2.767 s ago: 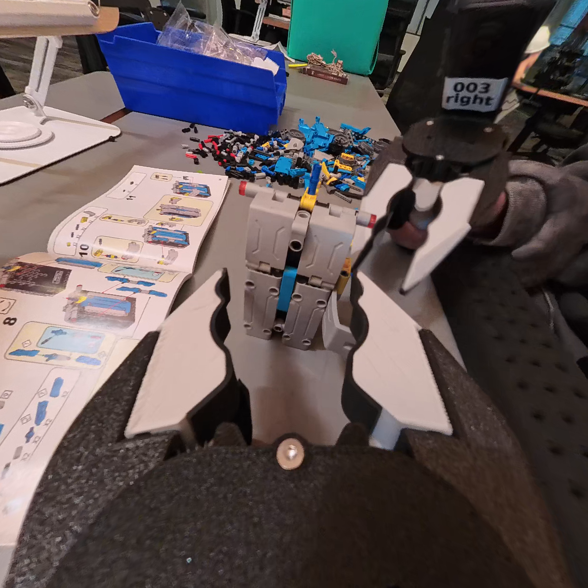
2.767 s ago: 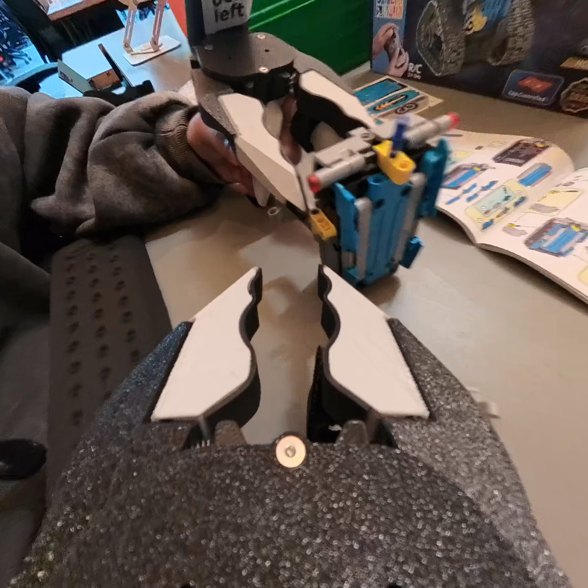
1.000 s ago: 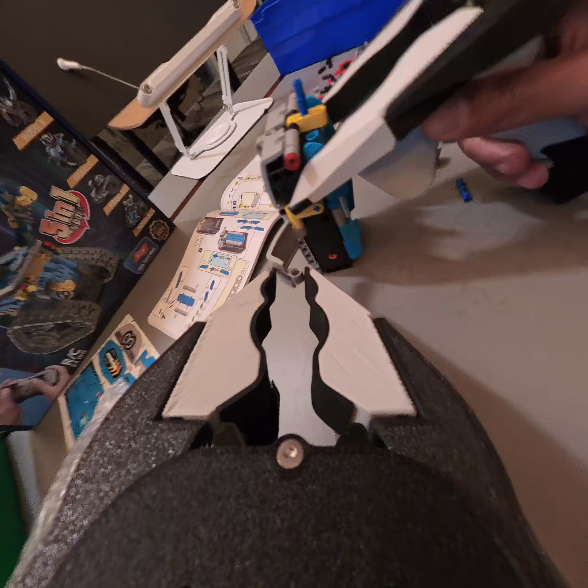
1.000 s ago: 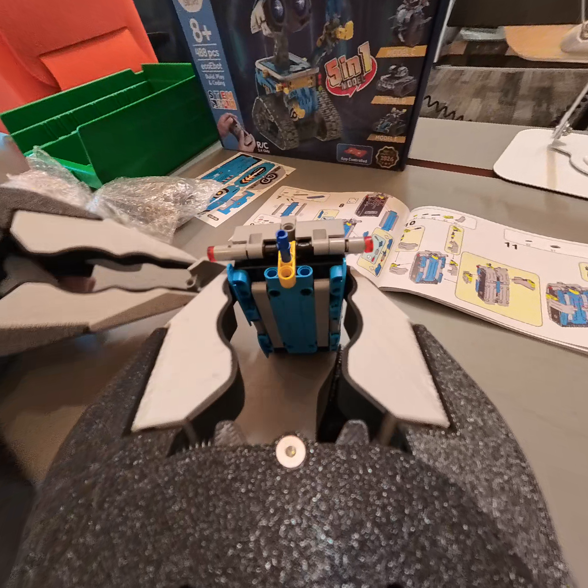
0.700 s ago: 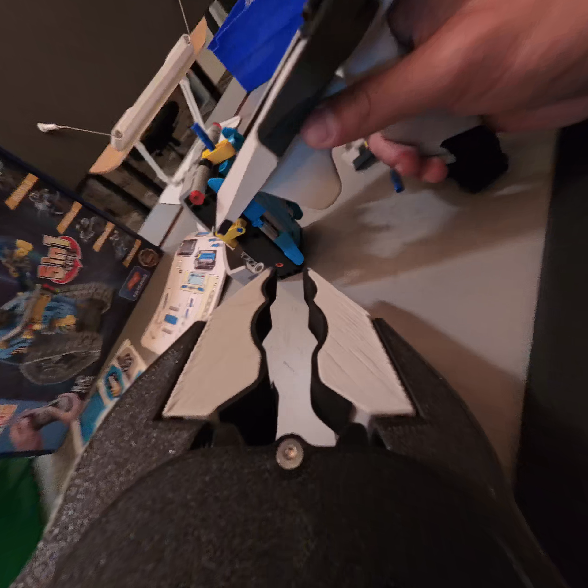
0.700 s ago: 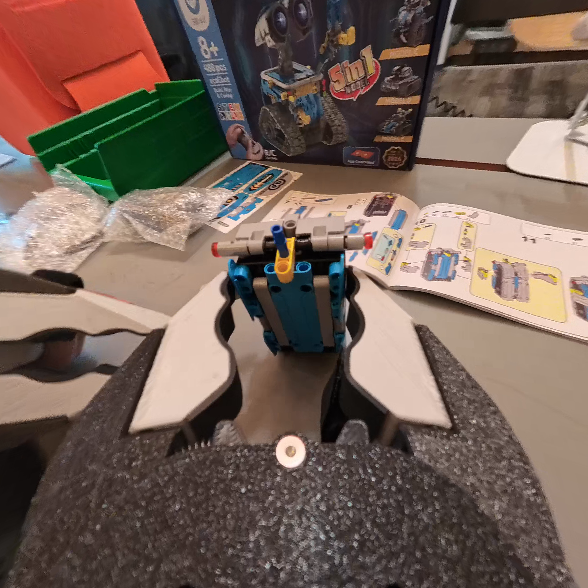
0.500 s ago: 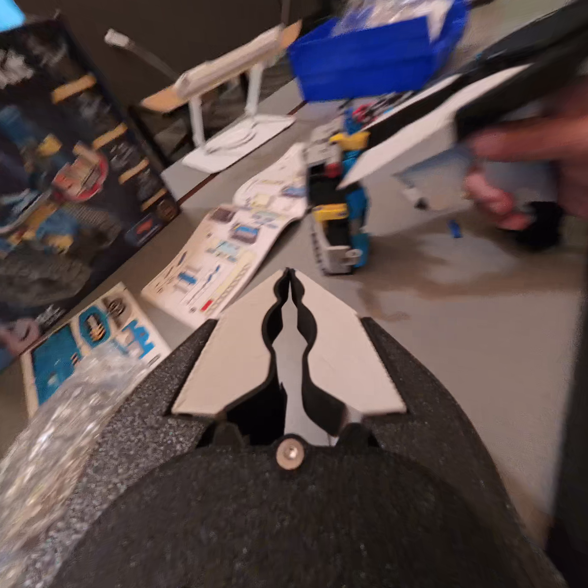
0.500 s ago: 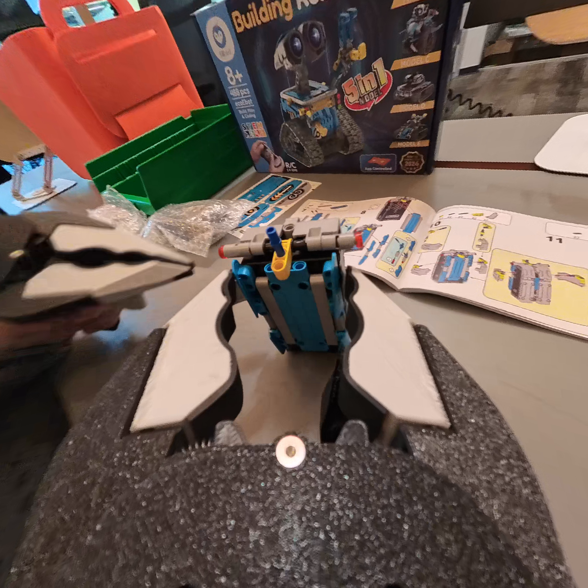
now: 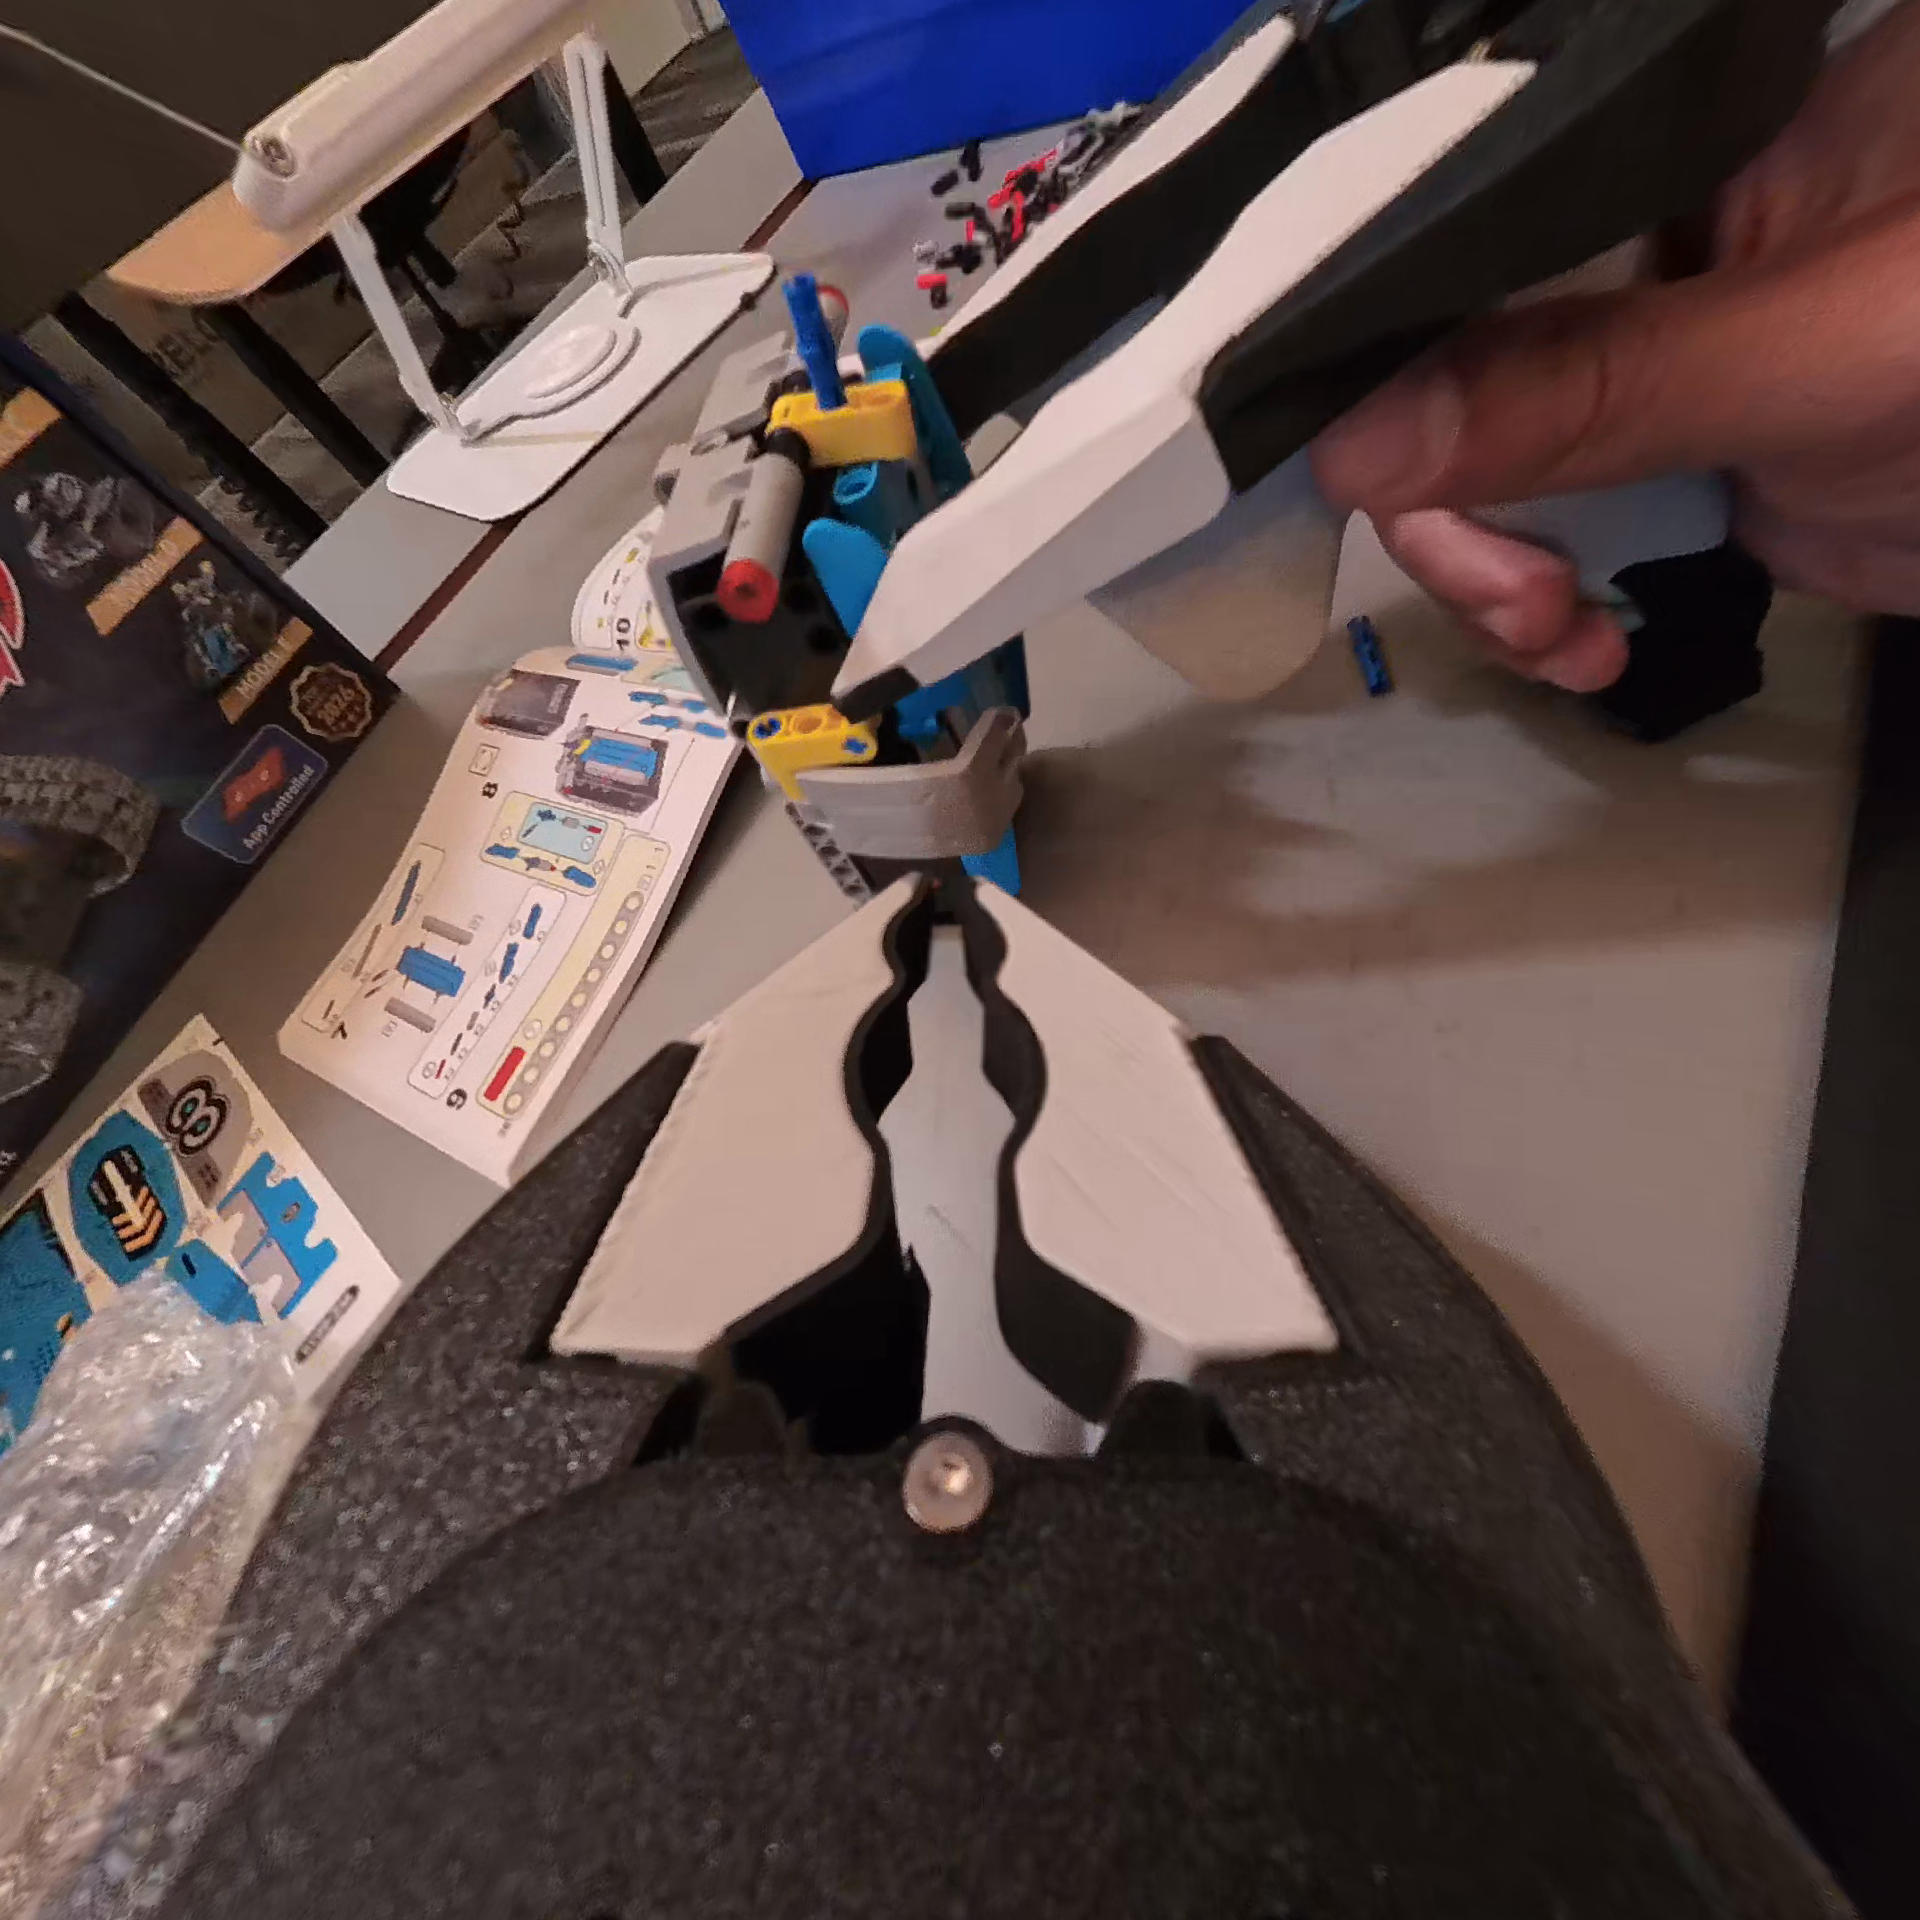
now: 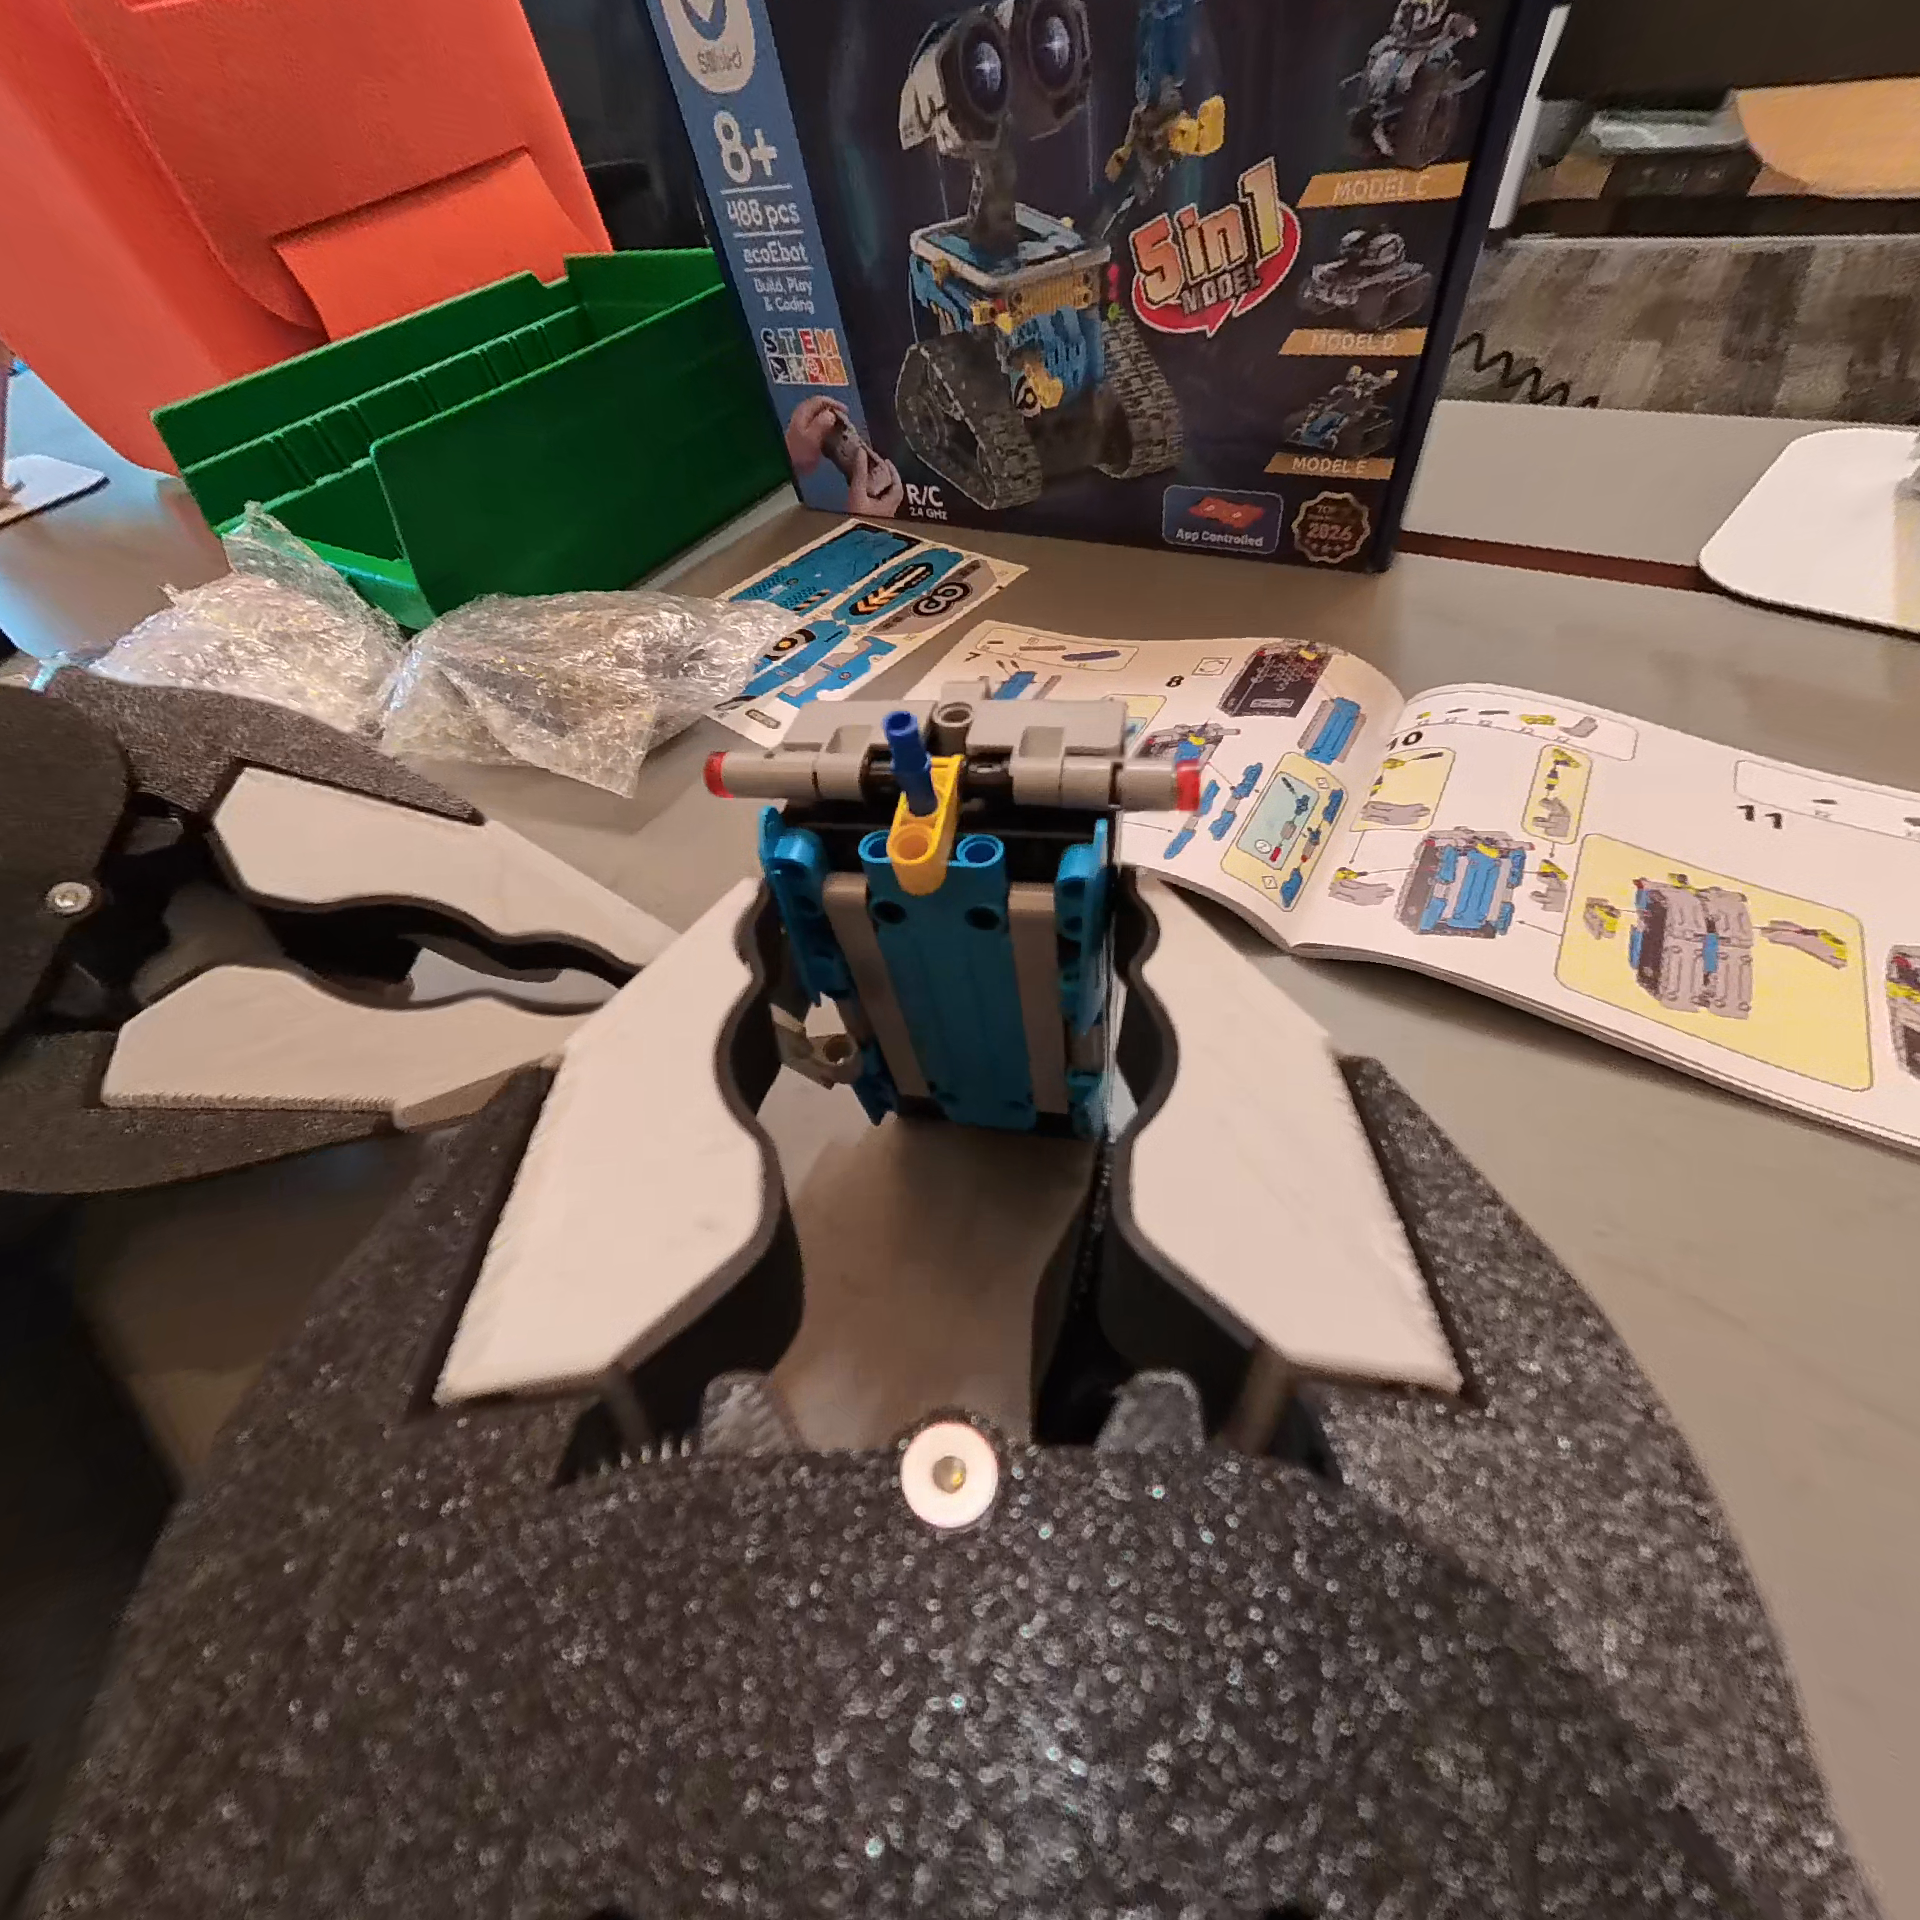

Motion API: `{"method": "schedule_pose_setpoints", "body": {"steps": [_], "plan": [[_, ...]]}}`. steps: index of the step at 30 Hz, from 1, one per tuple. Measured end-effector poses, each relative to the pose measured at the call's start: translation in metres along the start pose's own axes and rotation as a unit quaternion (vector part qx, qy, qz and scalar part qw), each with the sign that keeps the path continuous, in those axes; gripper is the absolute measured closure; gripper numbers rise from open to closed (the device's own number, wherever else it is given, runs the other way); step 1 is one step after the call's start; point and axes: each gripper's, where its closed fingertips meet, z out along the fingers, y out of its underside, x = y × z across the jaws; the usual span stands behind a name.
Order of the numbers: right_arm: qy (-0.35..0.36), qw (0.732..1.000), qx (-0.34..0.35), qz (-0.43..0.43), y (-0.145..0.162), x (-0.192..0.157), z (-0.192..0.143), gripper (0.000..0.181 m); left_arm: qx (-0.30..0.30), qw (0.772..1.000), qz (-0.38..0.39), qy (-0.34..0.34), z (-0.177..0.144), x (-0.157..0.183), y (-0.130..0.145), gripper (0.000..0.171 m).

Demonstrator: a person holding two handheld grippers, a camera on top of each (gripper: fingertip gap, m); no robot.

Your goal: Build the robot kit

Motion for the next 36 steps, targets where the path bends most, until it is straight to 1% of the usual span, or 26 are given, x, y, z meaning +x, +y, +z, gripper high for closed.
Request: {"method": "schedule_pose_setpoints", "body": {"steps": [1, 3, 4, 5, 6, 8, 11, 13, 15, 17, 23, 27, 29, 30, 31, 32, 33, 36], "plan": [[-0.001, 1.000, 0.000, 0.003, 0.000, 0.000, 0.000, 0.117, 0.004, 1.000, -0.010, -0.002, -0.002, -0.001, 0.001, 0.155], [-0.002, 1.000, 0.000, 0.004, 0.000, 0.000, 0.000, 0.117, 0.012, 0.999, -0.033, -0.005, -0.004, -0.003, -0.001, 0.124], [-0.001, 1.000, 0.000, 0.003, 0.000, 0.000, 0.000, 0.117, 0.016, 0.999, -0.047, -0.016, -0.004, -0.008, -0.003, 0.105], [0.000, 1.000, -0.001, 0.002, 0.000, 0.000, 0.000, 0.117, 0.018, 0.998, -0.061, -0.029, -0.003, -0.013, -0.006, 0.093], [0.000, 1.000, -0.001, 0.002, 0.000, 0.000, 0.000, 0.117, 0.023, 0.997, -0.073, -0.028, 0.000, -0.014, -0.010, 0.088], [0.000, 1.000, -0.002, 0.000, 0.000, 0.000, 0.000, 0.117, 0.029, 0.995, -0.093, -0.012, 0.006, -0.012, -0.017, 0.087], [-0.002, 1.000, -0.002, -0.002, 0.000, 0.000, 0.000, 0.117, 0.031, 0.995, -0.096, 0.007, 0.015, -0.010, -0.021, 0.101], [-0.005, 1.000, -0.002, -0.002, 0.000, 0.000, 0.000, 0.117, 0.032, 0.997, -0.075, 0.012, 0.017, -0.011, -0.021, 0.120], [-0.007, 1.000, -0.003, -0.001, 0.000, 0.000, 0.000, 0.118, 0.035, 0.998, -0.055, 0.018, 0.017, -0.011, -0.021, 0.121], [-0.011, 1.000, -0.003, -0.002, 0.000, 0.000, -0.001, 0.118, 0.039, 0.998, -0.031, 0.040, 0.014, -0.010, -0.019, 0.126], [-0.036, 0.999, -0.003, -0.001, 0.001, -0.005, -0.001, 0.118, 0.060, 0.988, 0.014, 0.141, 0.003, -0.006, -0.015, 0.127], [-0.047, 0.999, -0.003, -0.002, 0.001, -0.008, 0.000, 0.117, 0.088, 0.965, 0.005, 0.247, -0.005, -0.005, -0.012, 0.127], [-0.052, 0.999, -0.002, -0.002, 0.001, -0.009, 0.000, 0.117, 0.083, 0.954, -0.001, 0.287, -0.010, -0.006, -0.007, 0.129], [-0.051, 0.999, -0.003, -0.002, 0.000, -0.009, 0.000, 0.117, 0.070, 0.952, -0.023, 0.296, -0.010, -0.009, -0.005, 0.127], [-0.052, 0.999, -0.002, 0.000, 0.000, -0.009, 0.000, 0.117, 0.059, 0.951, -0.050, 0.298, -0.011, -0.013, -0.005, 0.116], [-0.051, 0.999, -0.002, 0.002, 0.000, -0.008, 0.000, 0.117, 0.060, 0.949, -0.081, 0.300, -0.013, -0.015, -0.007, 0.101], [-0.049, 0.999, -0.002, 0.002, 0.000, -0.008, 0.000, 0.117, 0.064, 0.946, -0.103, 0.299, -0.015, -0.015, -0.010, 0.094], [-0.034, 0.999, -0.003, -0.002, 0.001, -0.008, -0.001, 0.117, 0.076, 0.960, -0.128, 0.235, -0.011, -0.020, -0.014, 0.092]]}}
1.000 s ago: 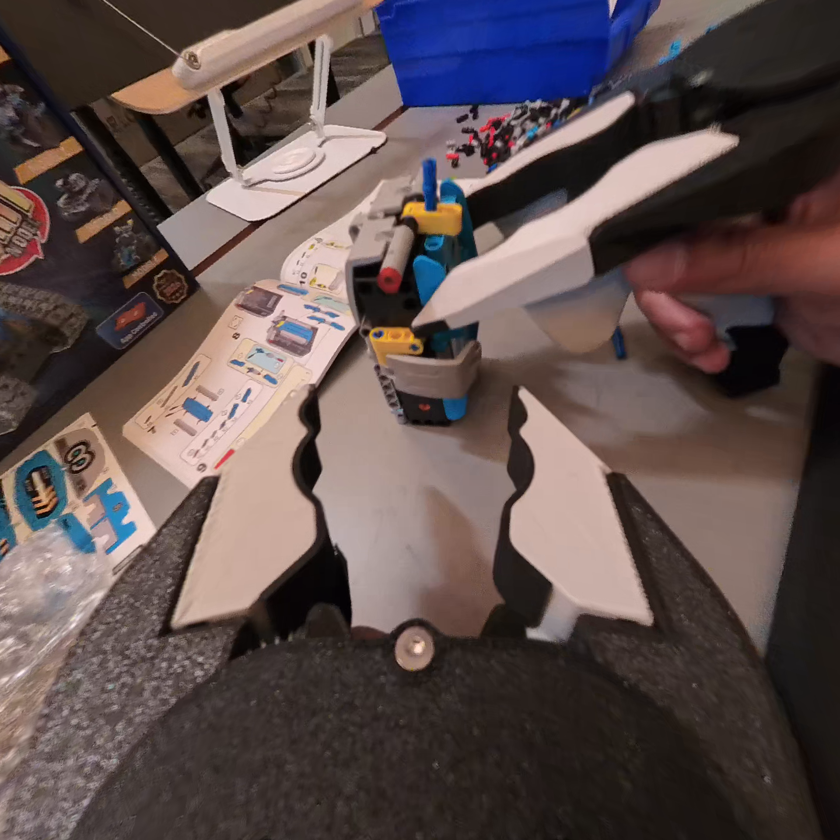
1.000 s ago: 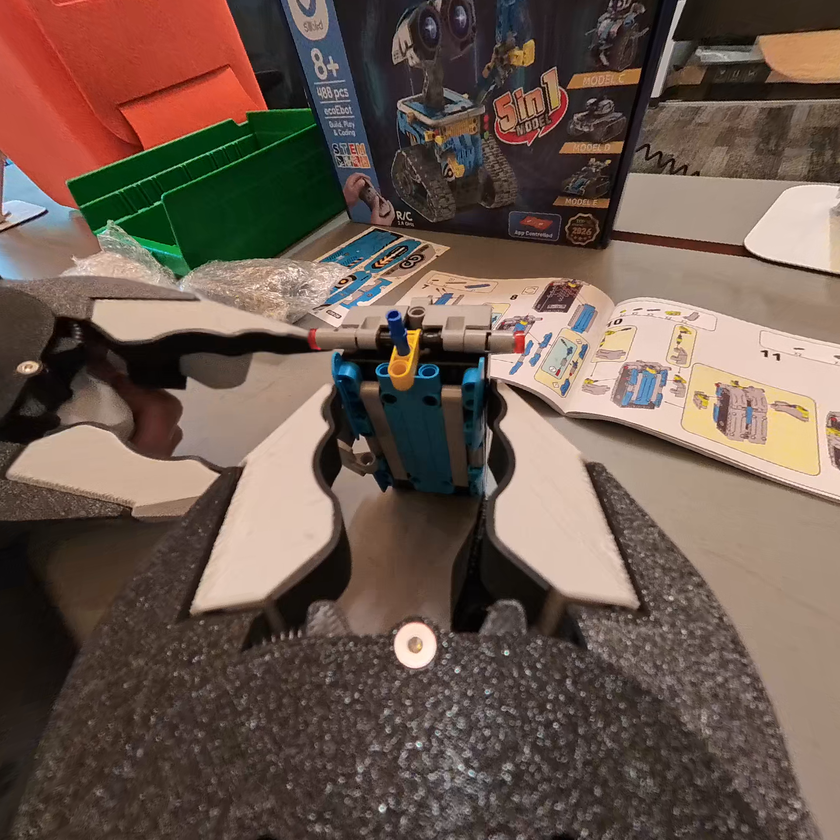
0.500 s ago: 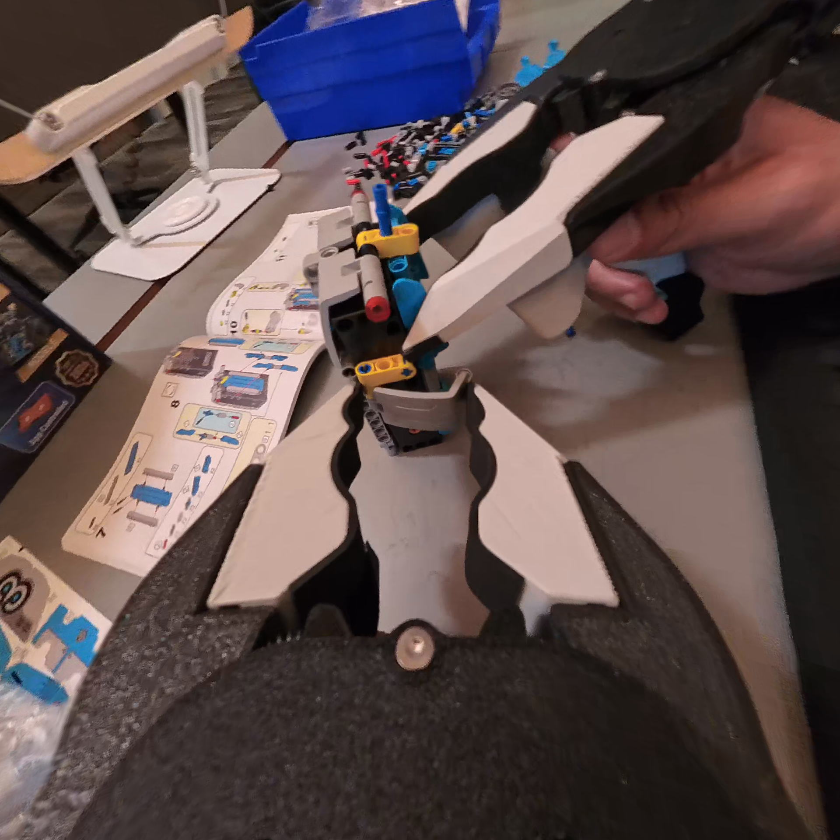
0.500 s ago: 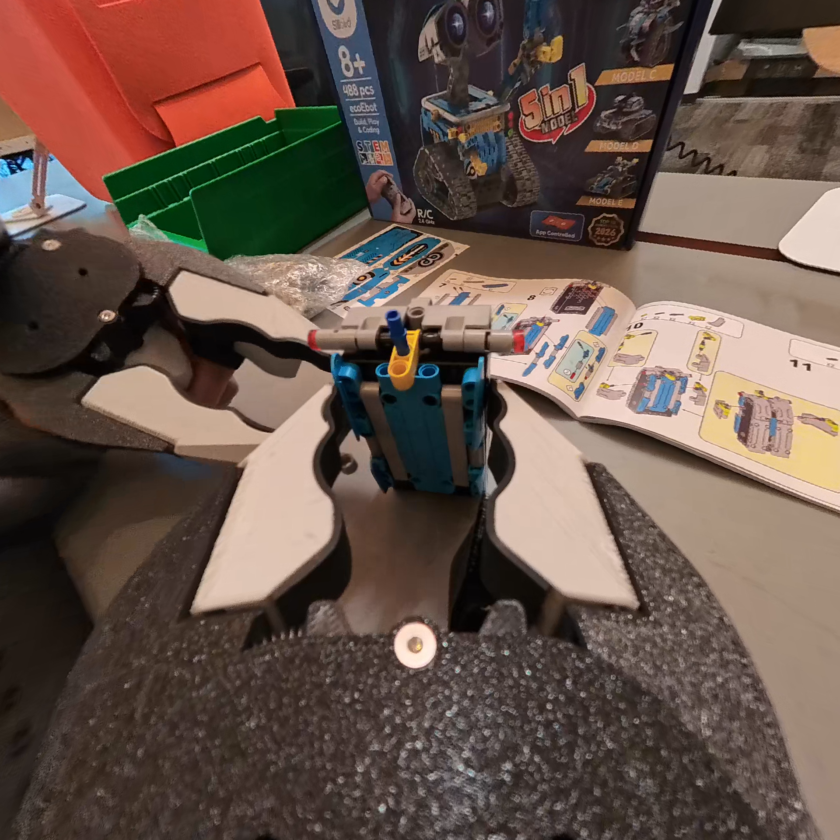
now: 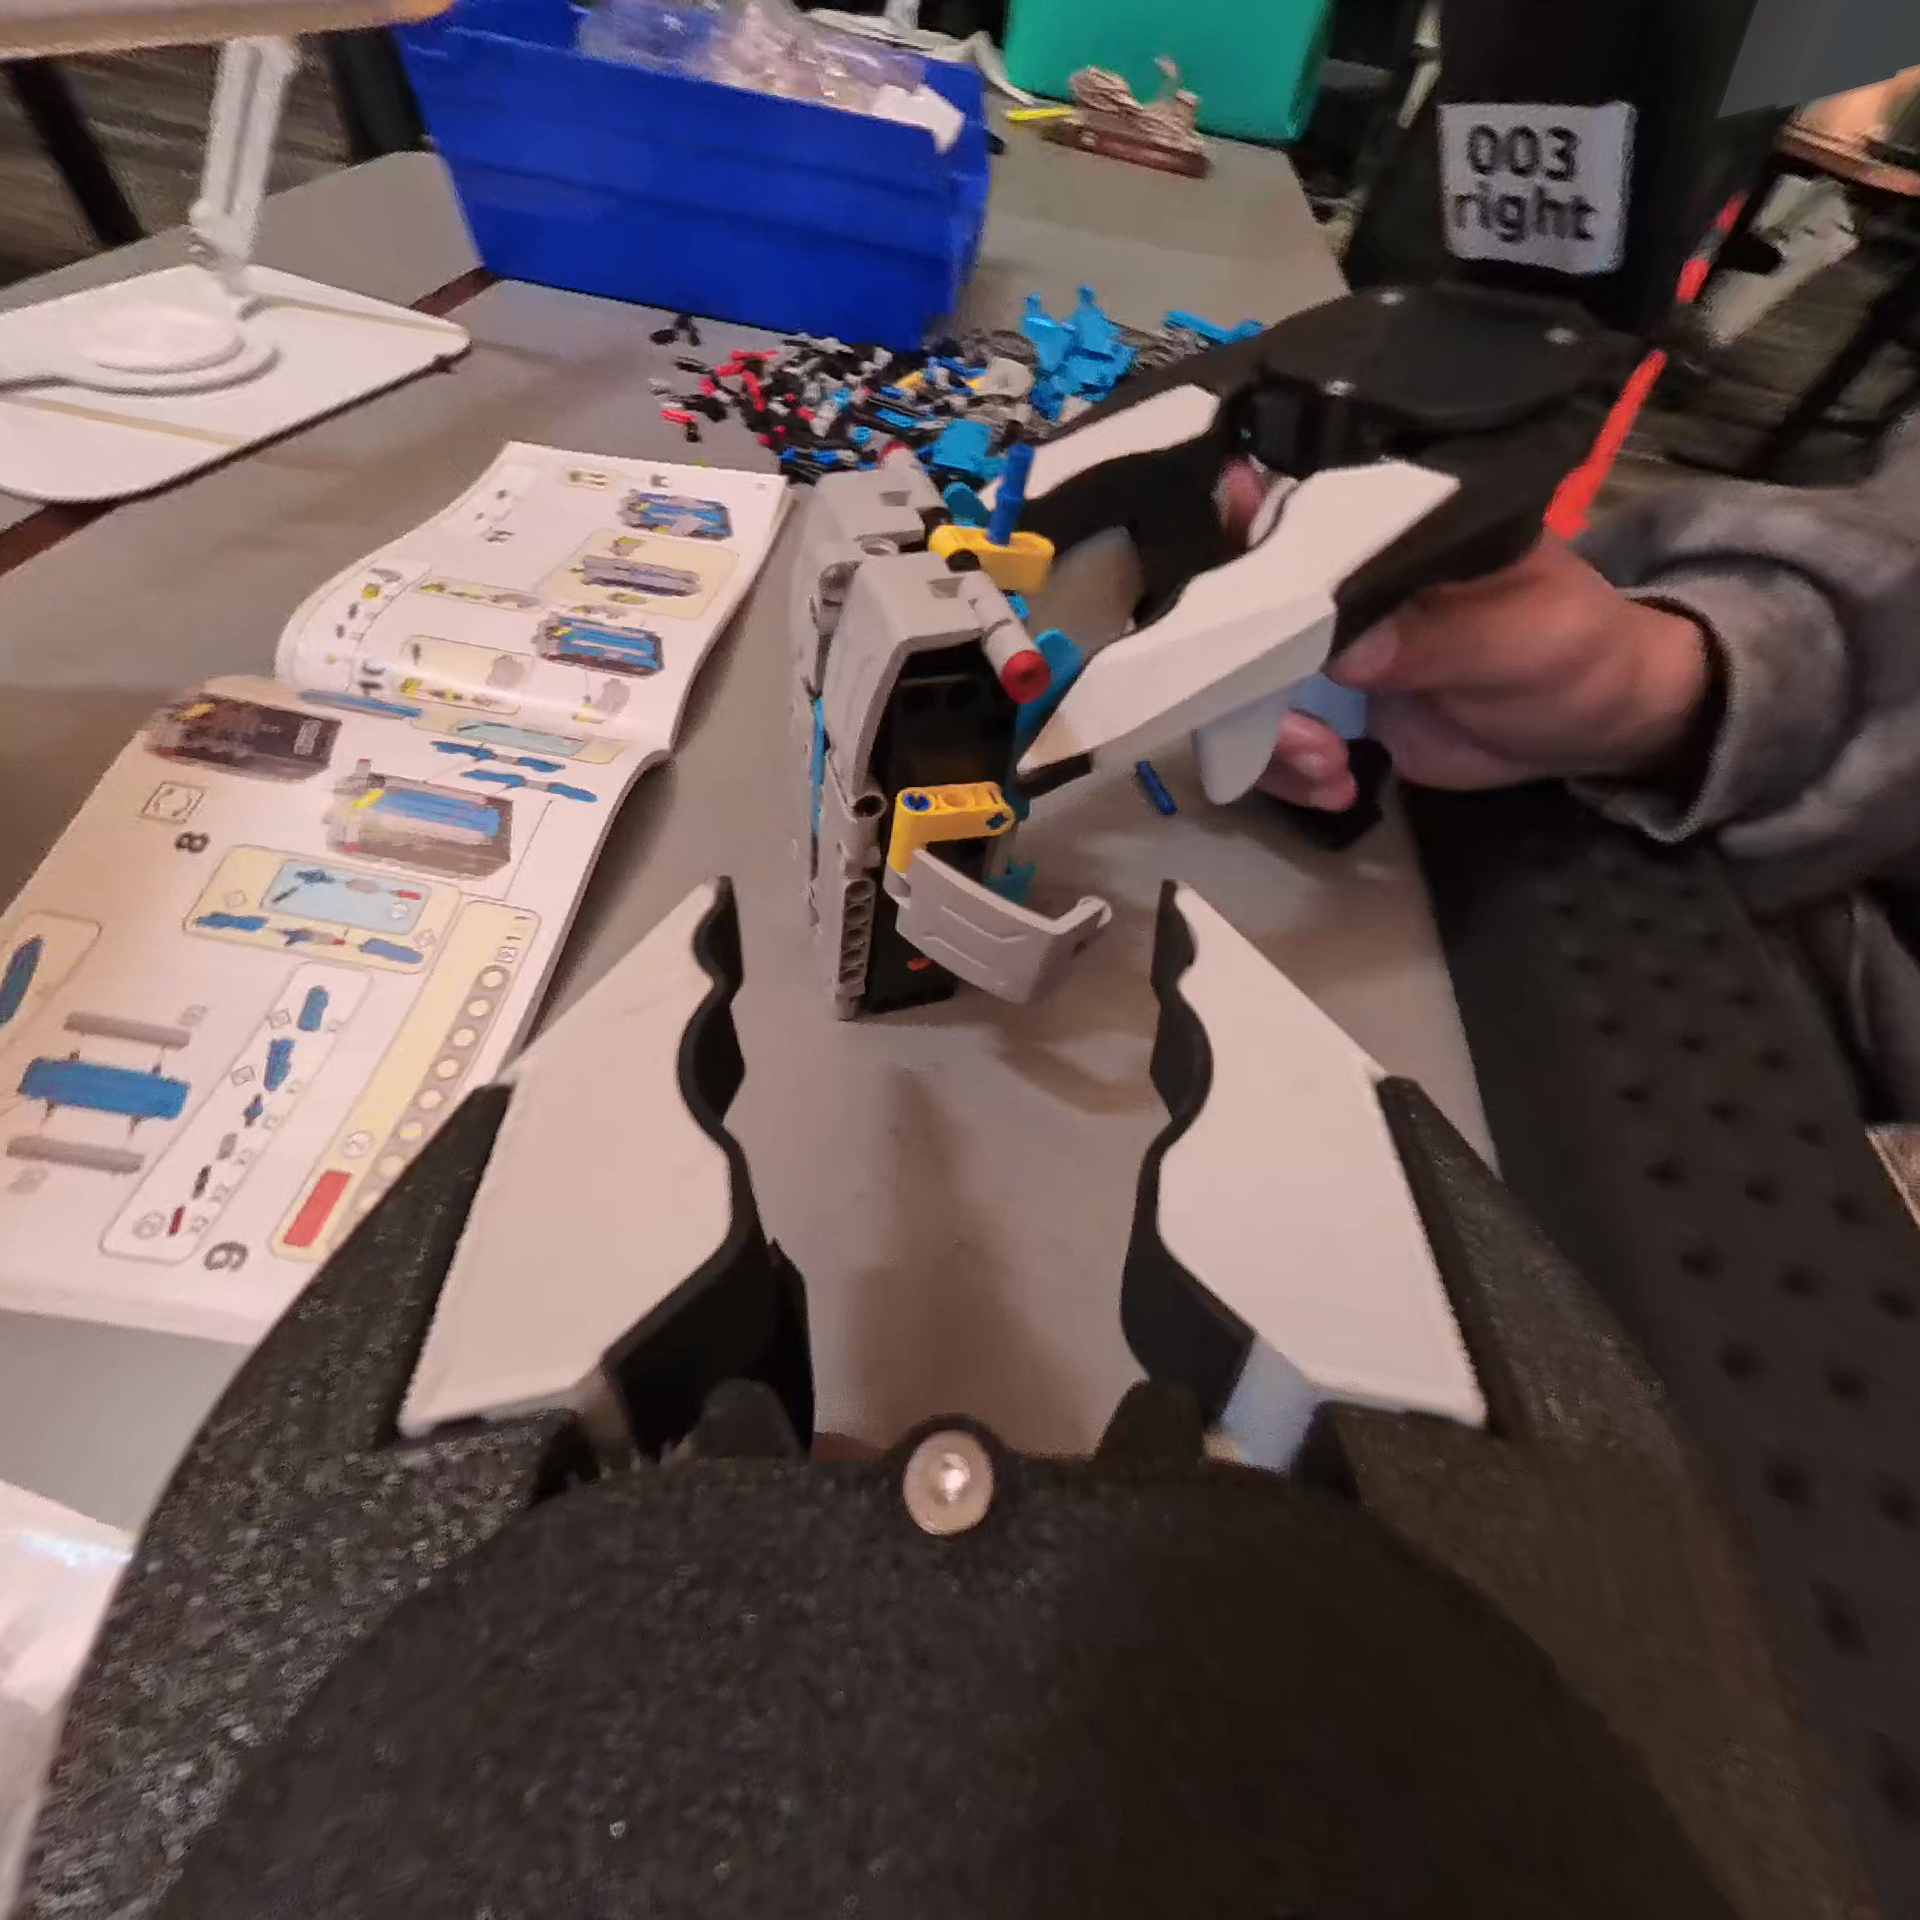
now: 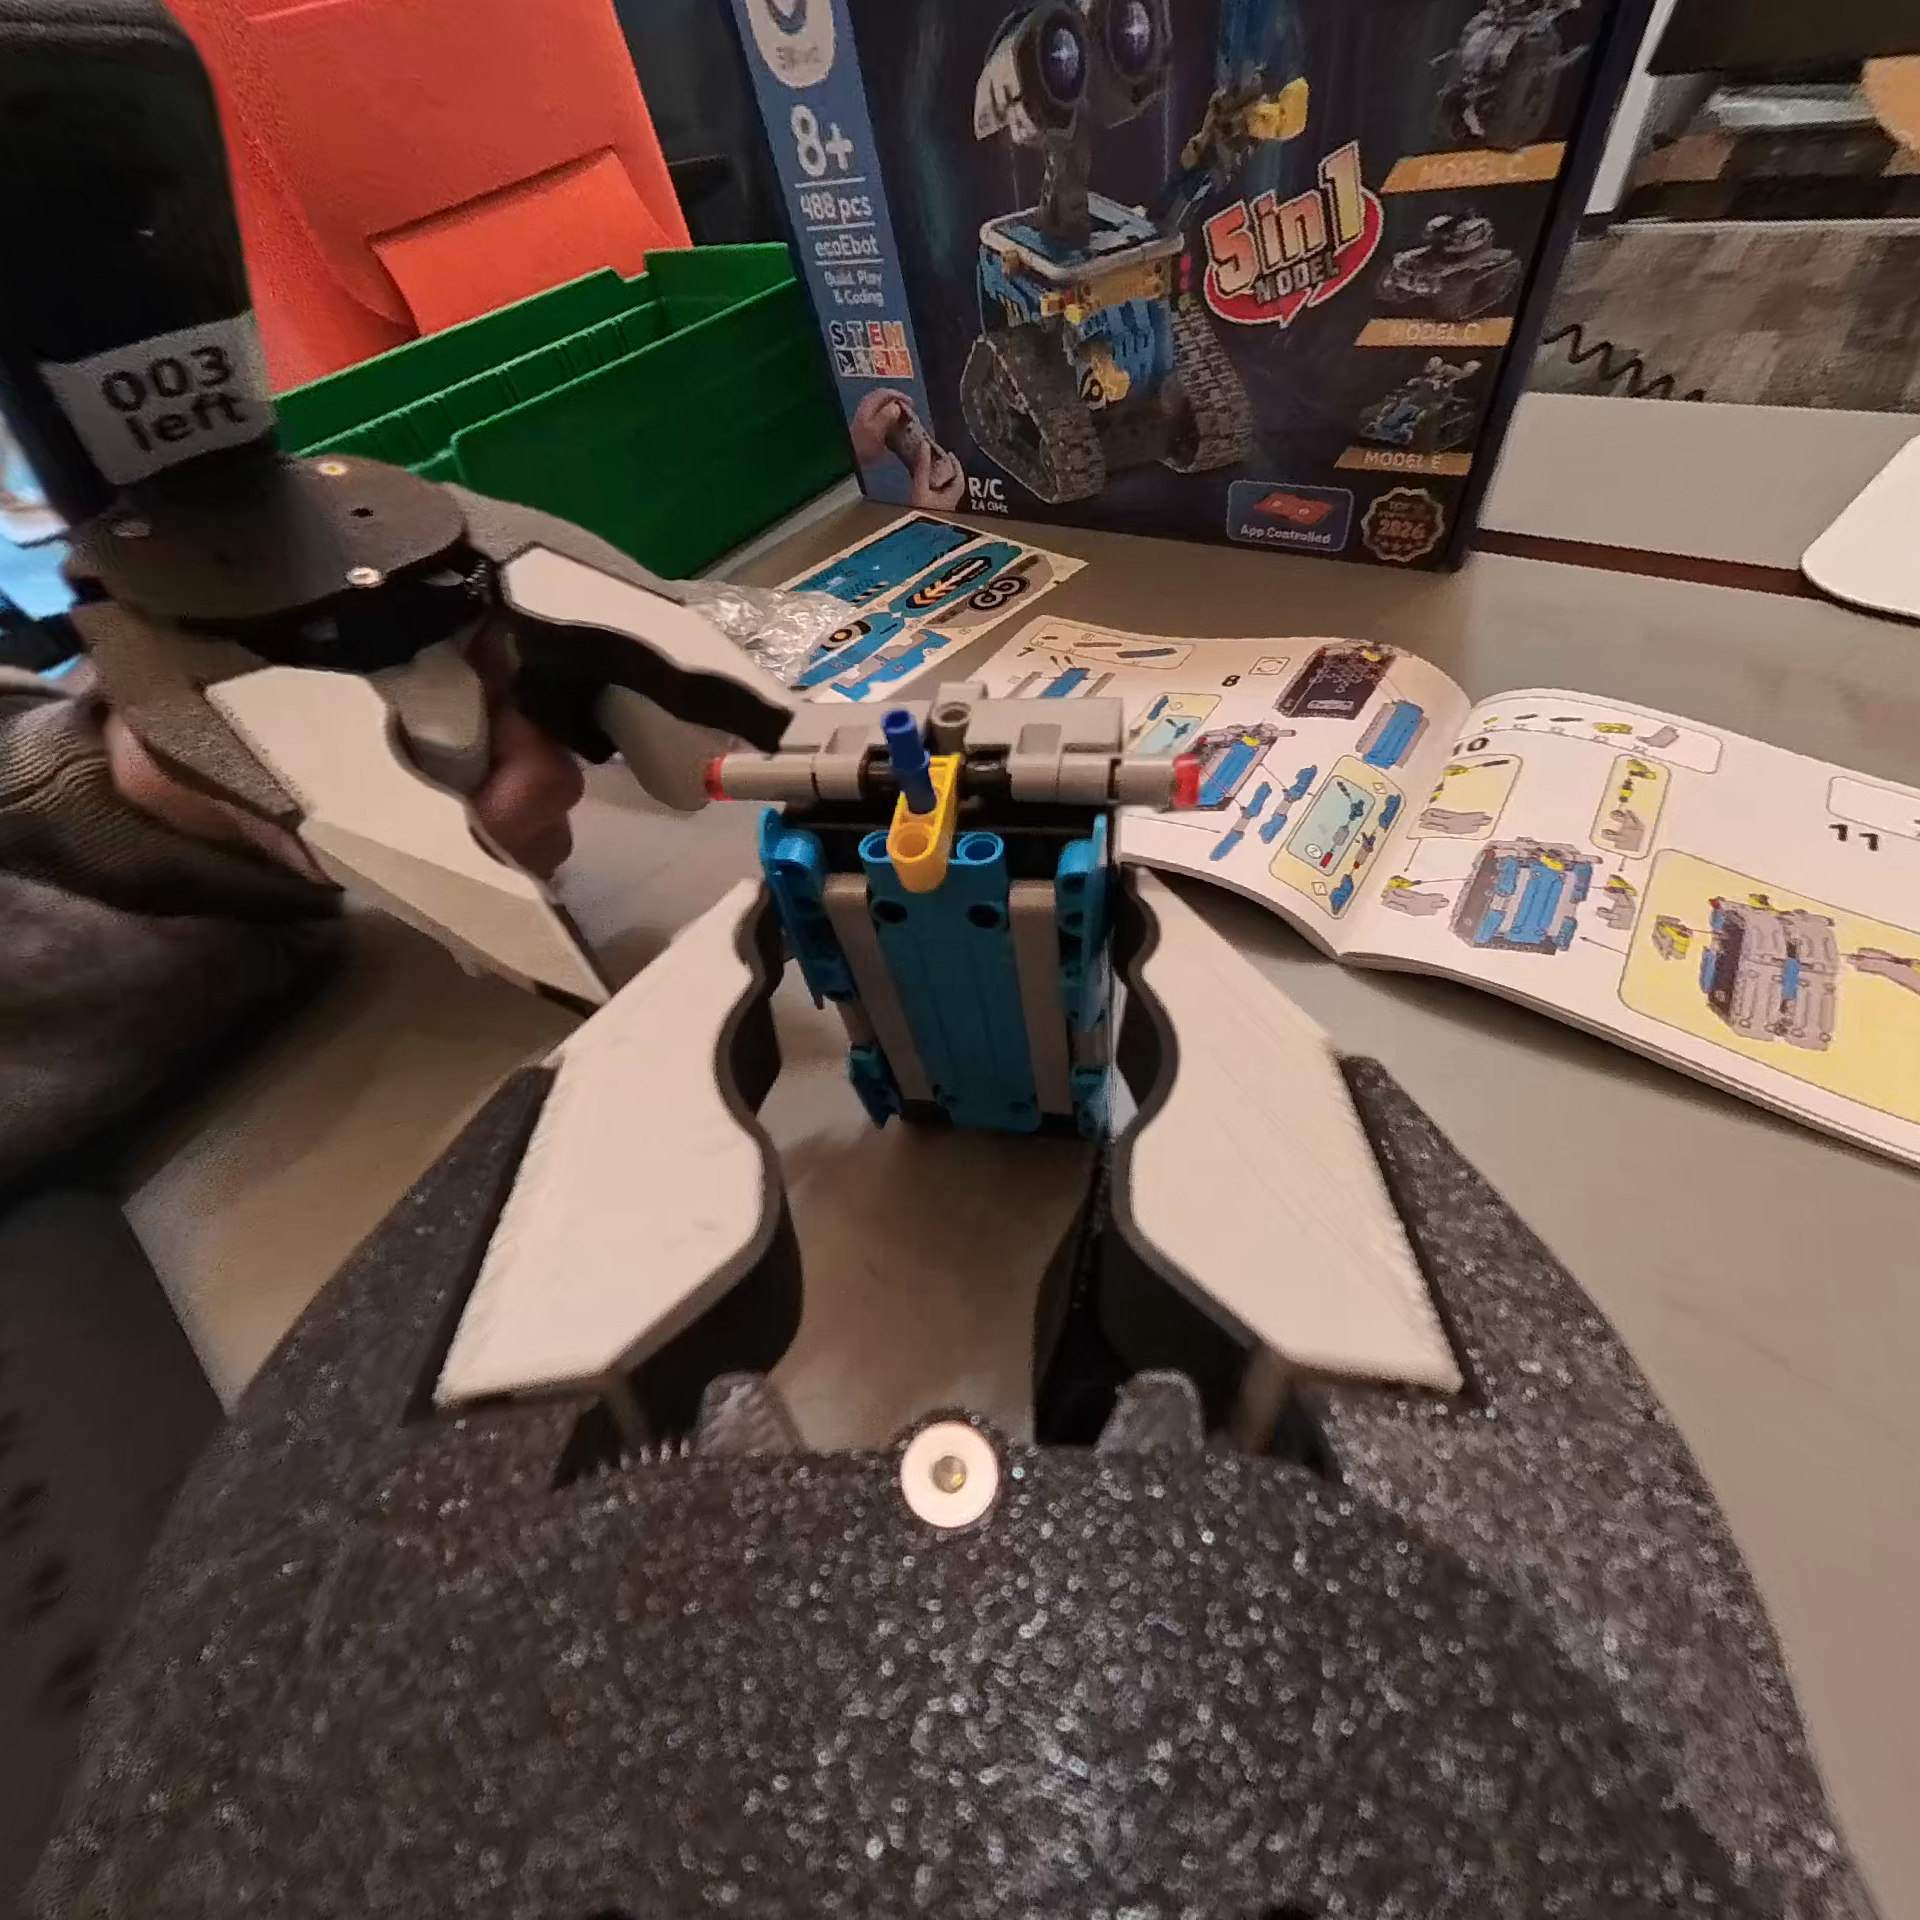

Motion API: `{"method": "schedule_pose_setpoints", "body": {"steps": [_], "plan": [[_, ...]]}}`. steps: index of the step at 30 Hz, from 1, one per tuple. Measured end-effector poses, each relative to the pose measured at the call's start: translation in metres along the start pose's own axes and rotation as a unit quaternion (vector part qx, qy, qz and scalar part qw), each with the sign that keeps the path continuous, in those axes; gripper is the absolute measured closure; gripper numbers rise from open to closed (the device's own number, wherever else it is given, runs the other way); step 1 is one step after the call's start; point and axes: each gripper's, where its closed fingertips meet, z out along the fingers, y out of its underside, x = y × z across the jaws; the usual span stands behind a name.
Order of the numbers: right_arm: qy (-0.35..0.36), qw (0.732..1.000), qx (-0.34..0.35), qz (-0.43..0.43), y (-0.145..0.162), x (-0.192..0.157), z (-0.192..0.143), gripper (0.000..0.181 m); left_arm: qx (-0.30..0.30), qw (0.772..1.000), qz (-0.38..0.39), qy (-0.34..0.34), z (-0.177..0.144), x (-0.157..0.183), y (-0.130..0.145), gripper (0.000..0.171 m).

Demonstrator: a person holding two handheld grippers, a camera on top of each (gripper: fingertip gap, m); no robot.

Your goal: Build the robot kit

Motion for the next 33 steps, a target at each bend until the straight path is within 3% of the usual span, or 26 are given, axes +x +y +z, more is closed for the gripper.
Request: {"method": "schedule_pose_setpoints", "body": {"steps": [2, 4, 5, 9, 13, 18, 21, 25, 29, 33], "plan": [[0.011, 1.000, 0.006, 0.015, -0.002, 0.001, -0.002, 0.113, 0.004, 0.999, -0.026, -0.017, 0.003, 0.001, -0.001, 0.095], [0.005, 0.999, 0.016, 0.036, -0.004, 0.000, 0.000, 0.086, 0.006, 0.999, -0.032, -0.032, 0.006, 0.001, -0.002, 0.114], [0.011, 0.999, 0.014, 0.048, -0.003, 0.003, 0.004, 0.083, 0.004, 0.999, -0.029, -0.023, 0.008, 0.006, -0.001, 0.117], [0.010, 0.999, 0.002, 0.042, -0.004, 0.007, 0.009, 0.112, -0.030, 0.999, -0.004, -0.043, 0.016, 0.005, 0.008, 0.132], [0.003, 1.000, -0.001, 0.025, -0.003, 0.011, 0.005, 0.113, -0.037, 0.998, -0.002, -0.051, 0.006, -0.005, 0.008, 0.127], [-0.015, 1.000, -0.006, 0.015, -0.002, 0.005, 0.005, 0.114, -0.026, 0.989, 0.033, -0.142, -0.019, -0.048, -0.004, 0.128], [-0.017, 1.000, -0.010, -0.001, -0.001, -0.004, 0.007, 0.114, -0.028, 0.986, 0.039, -0.157, -0.015, -0.057, -0.005, 0.126], [-0.012, 0.999, -0.002, 0.034, -0.003, 0.002, 0.007, 0.113, -0.025, 0.984, 0.048, -0.170, -0.009, -0.057, -0.006, 0.125], [0.003, 0.998, -0.016, 0.065, 0.004, 0.005, 0.014, 0.110, 0.009, 0.981, 0.025, -0.191, -0.029, -0.058, -0.010, 0.125], [0.027, 0.998, -0.023, 0.052, 0.006, 0.005, 0.016, 0.111, 0.010, 0.985, 0.046, -0.165, -0.040, -0.029, -0.003, 0.139]]}}
